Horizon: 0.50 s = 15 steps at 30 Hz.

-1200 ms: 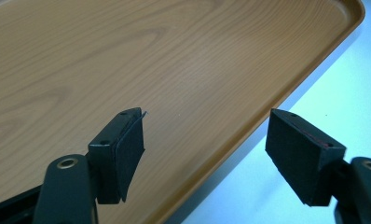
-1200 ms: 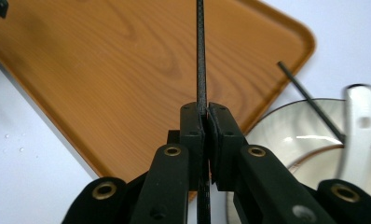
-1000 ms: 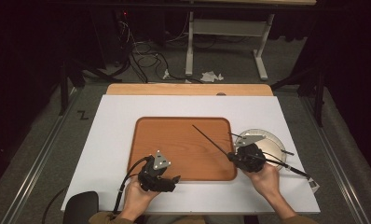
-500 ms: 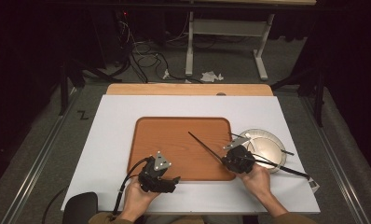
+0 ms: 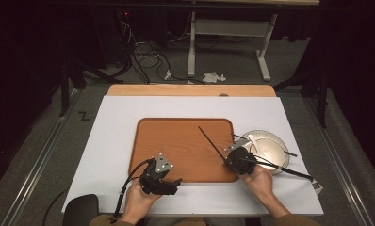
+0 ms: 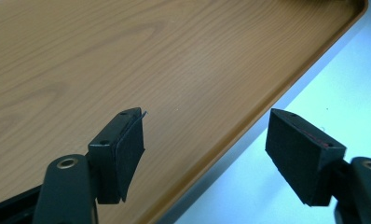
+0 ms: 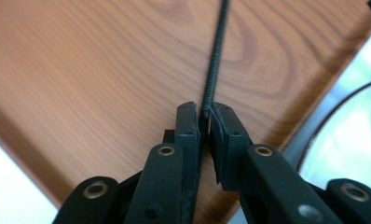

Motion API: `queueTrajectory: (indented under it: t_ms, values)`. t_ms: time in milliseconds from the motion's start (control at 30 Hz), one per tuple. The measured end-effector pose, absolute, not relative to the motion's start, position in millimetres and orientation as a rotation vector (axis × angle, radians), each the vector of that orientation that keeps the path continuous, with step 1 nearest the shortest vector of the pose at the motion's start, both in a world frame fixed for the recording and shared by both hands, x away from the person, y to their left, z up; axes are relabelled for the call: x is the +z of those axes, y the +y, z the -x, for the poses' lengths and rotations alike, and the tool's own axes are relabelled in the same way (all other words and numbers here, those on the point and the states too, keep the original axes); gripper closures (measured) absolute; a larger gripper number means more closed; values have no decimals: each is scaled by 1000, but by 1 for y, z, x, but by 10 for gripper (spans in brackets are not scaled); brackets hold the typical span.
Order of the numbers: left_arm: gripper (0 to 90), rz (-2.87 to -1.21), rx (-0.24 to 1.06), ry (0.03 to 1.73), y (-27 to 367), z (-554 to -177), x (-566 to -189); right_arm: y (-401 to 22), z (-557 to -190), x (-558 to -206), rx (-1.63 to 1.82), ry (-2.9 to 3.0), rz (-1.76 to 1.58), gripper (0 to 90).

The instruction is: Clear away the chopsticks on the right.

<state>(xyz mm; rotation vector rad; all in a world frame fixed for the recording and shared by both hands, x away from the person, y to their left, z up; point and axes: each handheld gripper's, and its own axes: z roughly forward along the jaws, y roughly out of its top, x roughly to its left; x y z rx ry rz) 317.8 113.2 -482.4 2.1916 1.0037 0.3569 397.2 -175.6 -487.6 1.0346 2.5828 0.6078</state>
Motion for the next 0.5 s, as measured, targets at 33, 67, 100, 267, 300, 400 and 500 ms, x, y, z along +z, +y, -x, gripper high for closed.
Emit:
queueTrajectory:
  t_ms: [33,67,100,267,300,400,500]
  values:
    - [279,-2193,358,1003,113,-318,-482,-176,-398,-488,603,2582,-1036,825]
    - [279,-2193,358,1003,113,-318,-482,-177,-398,-487,599,2579,-1039,824]
    - [279,-2193,358,1003,113,-318,-482,-176,-398,-488,599,2578,-1038,823]
    - [279,-2195,361,1004,113,-317,-483,-177,-398,-487,598,2578,-1036,803]
    - [280,-2195,361,1005,113,-317,-483,-177,-398,-487,596,2579,-1040,790]
    - [279,-2194,362,1004,113,-317,-482,-178,-396,-483,634,2565,-1029,759]
    - [279,-2196,363,1004,113,-317,-483,-183,-393,-475,696,2542,-1020,735]
